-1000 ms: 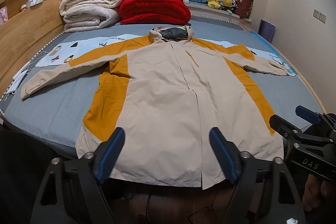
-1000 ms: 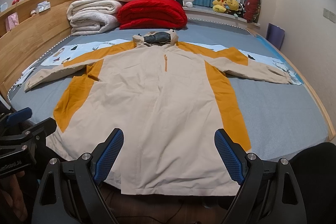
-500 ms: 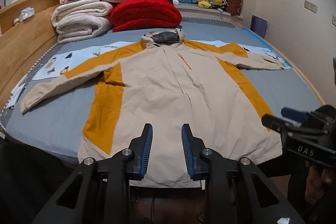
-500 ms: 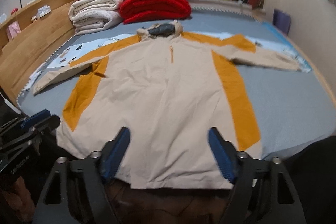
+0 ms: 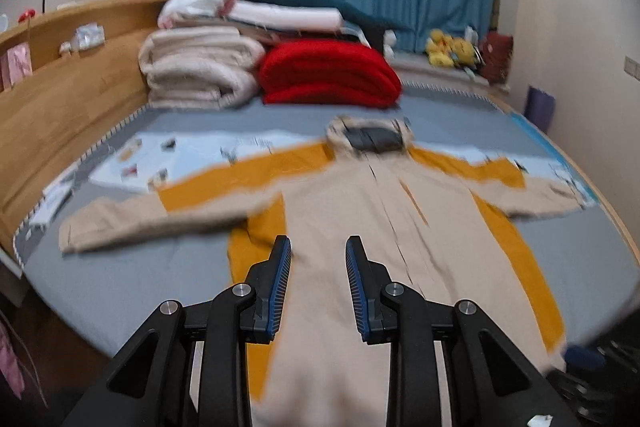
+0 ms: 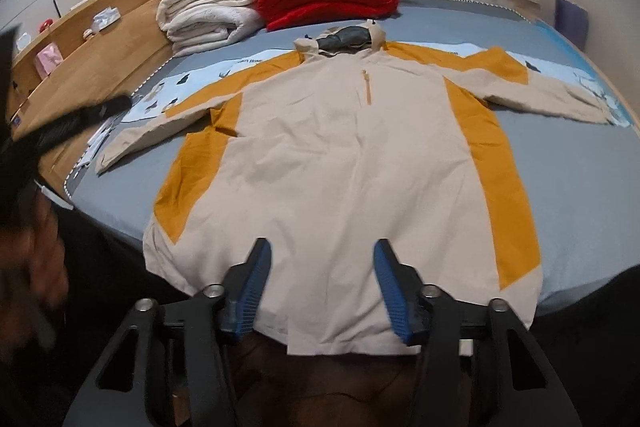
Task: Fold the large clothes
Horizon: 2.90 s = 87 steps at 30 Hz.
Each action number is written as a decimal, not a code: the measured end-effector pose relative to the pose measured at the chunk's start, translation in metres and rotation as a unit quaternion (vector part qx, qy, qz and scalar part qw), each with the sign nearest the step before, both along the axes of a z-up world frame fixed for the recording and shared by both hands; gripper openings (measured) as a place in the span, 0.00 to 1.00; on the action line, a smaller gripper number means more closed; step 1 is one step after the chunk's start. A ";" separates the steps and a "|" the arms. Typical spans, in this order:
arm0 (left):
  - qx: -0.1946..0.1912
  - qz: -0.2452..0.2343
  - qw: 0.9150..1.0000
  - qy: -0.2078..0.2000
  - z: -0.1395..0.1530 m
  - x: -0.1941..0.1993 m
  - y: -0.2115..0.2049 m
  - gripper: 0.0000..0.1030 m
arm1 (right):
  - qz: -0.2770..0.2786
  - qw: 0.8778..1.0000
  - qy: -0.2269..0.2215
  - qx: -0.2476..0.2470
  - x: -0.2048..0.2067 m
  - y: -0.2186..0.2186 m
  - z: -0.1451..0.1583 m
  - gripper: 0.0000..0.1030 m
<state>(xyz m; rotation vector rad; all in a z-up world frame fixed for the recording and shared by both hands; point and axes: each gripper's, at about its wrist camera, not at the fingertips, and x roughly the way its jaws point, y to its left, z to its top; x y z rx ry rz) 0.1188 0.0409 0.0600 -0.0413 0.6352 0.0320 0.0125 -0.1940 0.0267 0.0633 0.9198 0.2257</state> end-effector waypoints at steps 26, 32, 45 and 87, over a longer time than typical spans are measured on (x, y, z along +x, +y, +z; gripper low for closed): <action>0.017 0.399 0.908 0.128 -0.146 0.145 0.369 0.42 | 0.014 0.981 -0.191 -0.033 0.313 0.022 0.045 0.58; -0.063 0.478 0.859 0.172 -0.187 0.132 0.425 0.49 | 0.045 0.991 -0.125 -0.023 0.342 0.025 0.024 0.58; -0.132 0.483 0.857 0.120 -0.184 0.137 0.426 0.01 | 0.055 0.992 -0.106 -0.036 0.343 0.030 0.015 0.53; -0.303 0.023 0.912 0.275 -0.163 0.284 0.048 0.36 | 0.000 0.999 0.018 0.030 0.341 0.008 -0.047 0.32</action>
